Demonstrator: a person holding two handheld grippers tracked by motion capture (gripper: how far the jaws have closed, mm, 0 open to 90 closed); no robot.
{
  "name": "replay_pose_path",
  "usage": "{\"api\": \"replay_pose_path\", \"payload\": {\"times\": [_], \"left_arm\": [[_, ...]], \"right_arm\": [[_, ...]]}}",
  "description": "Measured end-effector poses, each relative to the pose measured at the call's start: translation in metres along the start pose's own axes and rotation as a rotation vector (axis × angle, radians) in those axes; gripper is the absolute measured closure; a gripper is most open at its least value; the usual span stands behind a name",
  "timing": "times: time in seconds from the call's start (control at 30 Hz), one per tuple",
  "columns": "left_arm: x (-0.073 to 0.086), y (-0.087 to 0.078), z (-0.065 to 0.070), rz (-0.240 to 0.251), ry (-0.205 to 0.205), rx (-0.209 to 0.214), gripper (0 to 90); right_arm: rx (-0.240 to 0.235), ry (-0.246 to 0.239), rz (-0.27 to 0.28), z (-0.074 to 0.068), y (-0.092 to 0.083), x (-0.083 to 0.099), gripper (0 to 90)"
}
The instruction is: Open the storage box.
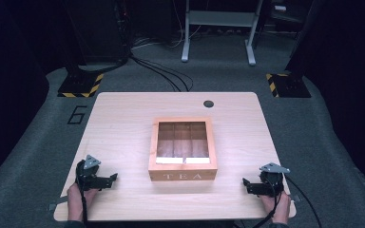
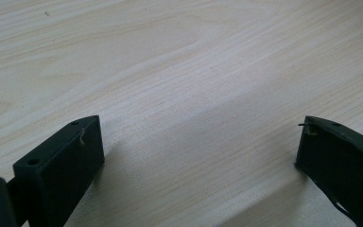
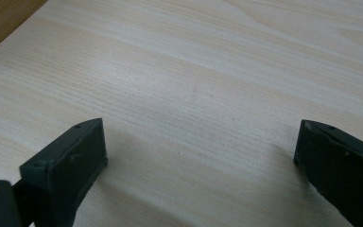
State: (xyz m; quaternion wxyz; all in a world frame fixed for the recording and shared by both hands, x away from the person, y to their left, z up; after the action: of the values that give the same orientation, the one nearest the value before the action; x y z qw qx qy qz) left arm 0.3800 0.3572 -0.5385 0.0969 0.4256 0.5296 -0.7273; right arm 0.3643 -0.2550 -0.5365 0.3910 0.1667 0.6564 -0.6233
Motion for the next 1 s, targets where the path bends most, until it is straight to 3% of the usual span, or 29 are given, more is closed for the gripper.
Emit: {"api": "replay_pose_path", "payload": {"times": [0.33, 0.77, 1.0], "left_arm": [[0.000, 0.000, 0.000, -0.001, 0.000, 0.001, 1.4], [0.000, 0.000, 0.000, 0.000, 0.000, 0.000, 1.5], [0.000, 0.001, 0.001, 0.011, 0.000, -0.008, 1.5]], "right_arm": [[0.010, -0.011, 0.014, -0.002, -0.001, -0.001, 4.0], [-0.103, 0.010, 0.051, -0.032, -0.023, -0.018, 0.9], [-0.166, -0.019, 0.073, -0.056, -0.027, -0.031, 0.4]]}}
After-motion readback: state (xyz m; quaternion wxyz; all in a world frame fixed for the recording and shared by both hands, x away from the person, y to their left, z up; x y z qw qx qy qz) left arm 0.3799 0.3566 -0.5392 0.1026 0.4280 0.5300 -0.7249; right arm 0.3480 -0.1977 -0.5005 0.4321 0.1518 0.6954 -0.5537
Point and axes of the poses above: each handheld gripper's, and its own axes: y roughly forward along the jaws, x roughly out of its underside, z roughly to its right, the point moved 1 cm from there along y, roughly forward along the jaws, and after that the axes turned 7 degrees about x, right-handed, at the moved point
